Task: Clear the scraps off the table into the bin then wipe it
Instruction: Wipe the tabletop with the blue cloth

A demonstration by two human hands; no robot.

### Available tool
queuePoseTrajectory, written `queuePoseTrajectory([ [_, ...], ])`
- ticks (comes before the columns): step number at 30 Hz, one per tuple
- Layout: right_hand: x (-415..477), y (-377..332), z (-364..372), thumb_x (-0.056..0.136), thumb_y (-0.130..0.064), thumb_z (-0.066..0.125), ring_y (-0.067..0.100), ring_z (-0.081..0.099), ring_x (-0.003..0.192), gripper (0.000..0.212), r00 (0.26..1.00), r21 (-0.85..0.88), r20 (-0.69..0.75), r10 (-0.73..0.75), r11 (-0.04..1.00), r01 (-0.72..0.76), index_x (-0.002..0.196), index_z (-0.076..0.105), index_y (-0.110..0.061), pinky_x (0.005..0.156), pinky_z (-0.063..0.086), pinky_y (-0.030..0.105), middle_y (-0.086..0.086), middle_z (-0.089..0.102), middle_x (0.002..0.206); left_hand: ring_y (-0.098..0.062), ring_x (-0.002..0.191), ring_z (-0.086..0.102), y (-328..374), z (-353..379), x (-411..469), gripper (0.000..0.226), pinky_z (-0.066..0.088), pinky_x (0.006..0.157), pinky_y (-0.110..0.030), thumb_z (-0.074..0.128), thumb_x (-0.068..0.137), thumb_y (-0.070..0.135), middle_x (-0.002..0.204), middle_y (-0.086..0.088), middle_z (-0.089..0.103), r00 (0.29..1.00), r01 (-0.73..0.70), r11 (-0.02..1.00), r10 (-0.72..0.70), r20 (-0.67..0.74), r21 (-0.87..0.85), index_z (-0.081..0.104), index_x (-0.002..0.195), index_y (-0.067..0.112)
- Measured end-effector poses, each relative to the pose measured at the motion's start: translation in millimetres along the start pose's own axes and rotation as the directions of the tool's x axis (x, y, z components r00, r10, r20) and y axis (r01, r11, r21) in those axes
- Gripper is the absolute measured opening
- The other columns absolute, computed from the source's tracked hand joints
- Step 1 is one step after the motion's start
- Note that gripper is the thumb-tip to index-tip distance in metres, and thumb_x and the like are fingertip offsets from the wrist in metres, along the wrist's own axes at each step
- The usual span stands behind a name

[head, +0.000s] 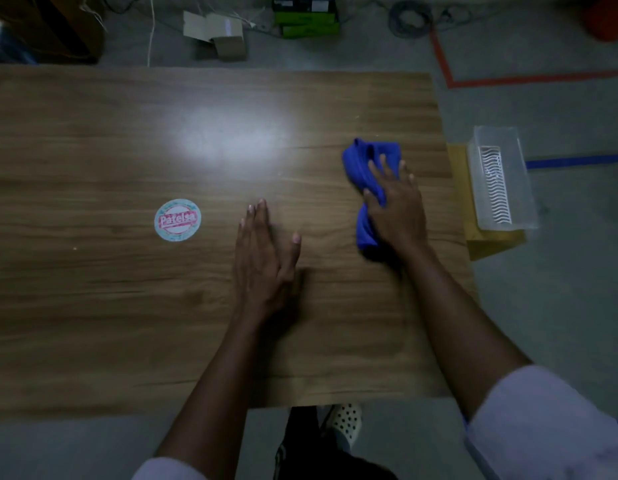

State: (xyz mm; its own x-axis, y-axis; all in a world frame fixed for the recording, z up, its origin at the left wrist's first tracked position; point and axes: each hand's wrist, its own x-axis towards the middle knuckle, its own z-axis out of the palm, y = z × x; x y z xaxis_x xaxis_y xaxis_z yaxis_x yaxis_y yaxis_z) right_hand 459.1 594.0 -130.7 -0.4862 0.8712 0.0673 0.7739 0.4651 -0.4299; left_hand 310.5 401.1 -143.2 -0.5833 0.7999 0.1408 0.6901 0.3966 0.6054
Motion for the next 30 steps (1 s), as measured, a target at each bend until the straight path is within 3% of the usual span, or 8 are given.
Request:
queuePoseTrajectory([
  [2, -5, -24, 11, 0.092, -0.037, 0.042, 0.041, 0.029, 0.149, 0.061, 0.997, -0.025, -0.051, 0.061, 0.998, -0.062, 0.149, 0.048, -0.014, 0.121, 0.024, 0.049, 0.009, 0.04, 0.158, -0.023, 0.156, 0.018, -1, 0, -3, 0.077, 0.012, 0.128, -0.039, 0.032, 0.101, 0.053, 0.167, -0.011, 0.025, 1.0, 0.01, 1.0, -0.01, -0.001, 0.005, 0.021, 0.16, 0.005],
  [7, -102, -77, 34, 0.084, -0.026, 0.05, 0.04, 0.028, 0.149, 0.066, 0.898, 0.077, 0.085, -0.432, 0.901, 0.426, 0.148, 0.049, -0.01, 0.122, 0.025, 0.049, 0.009, 0.042, 0.157, -0.025, 0.155, 0.019, 2, -2, -23, 0.078, 0.001, 0.126, -0.025, 0.032, 0.101, 0.053, 0.166, -0.015, 0.027, 1.0, 0.016, 1.0, -0.016, 0.005, 0.013, 0.025, 0.159, 0.001],
  [11, -148, -47, 12, 0.085, -0.028, 0.055, 0.03, 0.018, 0.154, 0.069, 0.836, 0.084, 0.212, -0.506, 0.862, 0.5, 0.153, 0.043, -0.016, 0.125, 0.017, 0.044, 0.001, 0.033, 0.162, -0.025, 0.156, 0.018, -1, -8, -43, 0.079, 0.005, 0.127, -0.029, 0.034, 0.101, 0.055, 0.166, -0.013, 0.027, 0.999, 0.042, 0.999, -0.042, 0.004, -0.018, 0.024, 0.159, 0.002],
  [13, -135, -16, 2, 0.092, -0.028, 0.054, 0.03, 0.019, 0.154, 0.063, 0.873, 0.025, 0.176, -0.455, 0.888, 0.459, 0.153, 0.042, -0.019, 0.125, 0.019, 0.046, 0.0, 0.034, 0.162, -0.026, 0.156, 0.019, 0, -9, -50, 0.077, 0.01, 0.128, -0.036, 0.036, 0.101, 0.052, 0.165, -0.013, 0.028, 1.0, -0.002, 1.0, 0.002, -0.004, -0.004, 0.025, 0.159, 0.001],
  [16, -90, 11, -4, 0.098, -0.037, 0.045, 0.035, 0.026, 0.151, 0.058, 0.982, -0.072, 0.046, -0.183, 0.98, 0.186, 0.153, 0.041, -0.019, 0.12, 0.027, 0.053, 0.002, 0.035, 0.161, -0.027, 0.156, 0.02, 1, -8, -51, 0.077, 0.013, 0.128, -0.041, 0.038, 0.101, 0.052, 0.165, -0.013, 0.03, 1.0, -0.016, 1.0, 0.017, -0.017, 0.023, 0.026, 0.158, 0.002],
  [21, -72, -19, 10, 0.1, -0.039, 0.038, 0.035, 0.019, 0.153, 0.061, 0.994, -0.123, -0.076, 0.082, 0.988, -0.092, 0.157, 0.034, -0.018, 0.125, 0.018, 0.046, 0.005, 0.027, 0.165, -0.027, 0.156, 0.019, -5, -4, -50, 0.079, 0.011, 0.128, -0.04, 0.04, 0.099, 0.056, 0.165, -0.011, 0.029, 0.999, -0.032, 0.999, 0.033, -0.026, 0.02, 0.026, 0.159, 0.005],
  [26, -177, -68, 23, 0.09, -0.027, 0.053, 0.034, 0.015, 0.154, 0.065, 0.936, 0.023, 0.116, -0.333, 0.943, 0.332, 0.152, 0.043, -0.011, 0.122, 0.024, 0.051, 0.005, 0.028, 0.164, -0.028, 0.155, 0.022, -3, -6, -51, 0.077, 0.015, 0.127, -0.044, 0.041, 0.1, 0.052, 0.164, -0.013, 0.032, 0.999, -0.045, 0.999, 0.045, -0.03, -0.01, 0.03, 0.157, 0.002],
  [30, -233, -40, 0, 0.09, -0.025, 0.059, 0.026, 0.007, 0.156, 0.068, 0.876, 0.036, 0.213, -0.432, 0.9, 0.434, 0.155, 0.039, -0.019, 0.126, 0.016, 0.044, -0.003, 0.022, 0.167, -0.03, 0.154, 0.025, -1, -11, -55, 0.072, 0.015, 0.127, -0.042, 0.042, 0.1, 0.048, 0.162, -0.015, 0.036, 0.997, -0.054, 0.998, 0.052, -0.05, -0.031, 0.036, 0.154, 0.001],
])
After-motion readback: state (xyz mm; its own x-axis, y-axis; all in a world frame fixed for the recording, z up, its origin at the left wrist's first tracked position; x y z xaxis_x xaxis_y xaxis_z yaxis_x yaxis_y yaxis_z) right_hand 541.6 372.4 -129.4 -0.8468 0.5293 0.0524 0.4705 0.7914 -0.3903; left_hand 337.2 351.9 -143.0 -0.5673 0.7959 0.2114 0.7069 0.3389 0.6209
